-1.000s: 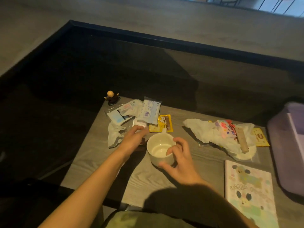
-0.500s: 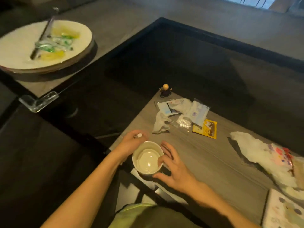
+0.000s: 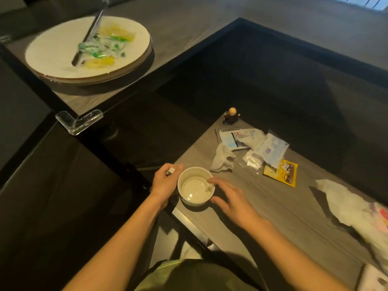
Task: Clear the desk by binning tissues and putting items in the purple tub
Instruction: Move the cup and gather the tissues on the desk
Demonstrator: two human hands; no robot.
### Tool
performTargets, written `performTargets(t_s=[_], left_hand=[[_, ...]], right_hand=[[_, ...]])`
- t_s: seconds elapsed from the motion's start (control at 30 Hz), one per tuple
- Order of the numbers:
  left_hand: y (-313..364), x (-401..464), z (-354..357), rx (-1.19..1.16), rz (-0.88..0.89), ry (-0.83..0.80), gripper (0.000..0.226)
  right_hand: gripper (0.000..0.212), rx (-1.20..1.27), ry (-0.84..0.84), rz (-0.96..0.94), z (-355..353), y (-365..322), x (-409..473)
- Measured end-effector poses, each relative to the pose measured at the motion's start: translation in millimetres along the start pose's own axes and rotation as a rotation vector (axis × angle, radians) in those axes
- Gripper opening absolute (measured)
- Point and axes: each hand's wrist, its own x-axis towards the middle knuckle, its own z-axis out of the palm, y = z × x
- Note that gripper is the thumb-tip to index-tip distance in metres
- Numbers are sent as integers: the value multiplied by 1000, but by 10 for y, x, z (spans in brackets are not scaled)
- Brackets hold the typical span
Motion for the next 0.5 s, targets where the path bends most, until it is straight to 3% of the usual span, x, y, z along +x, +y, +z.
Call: performTargets(t_s=[0.2, 0.3, 0.37, 0.5], left_hand=[[20, 135, 20, 73, -22, -51, 21], [94, 150, 26, 124, 22, 24, 49], [227, 145, 41, 113, 114, 118, 51], [600, 146, 191, 59, 289, 119, 33]], right_hand=[[48, 40, 14, 70, -37, -25, 13], [39, 101, 295, 213, -128, 15, 105], [39, -29, 399, 247, -167, 99, 280], [50, -316, 107, 249, -104, 266, 618]])
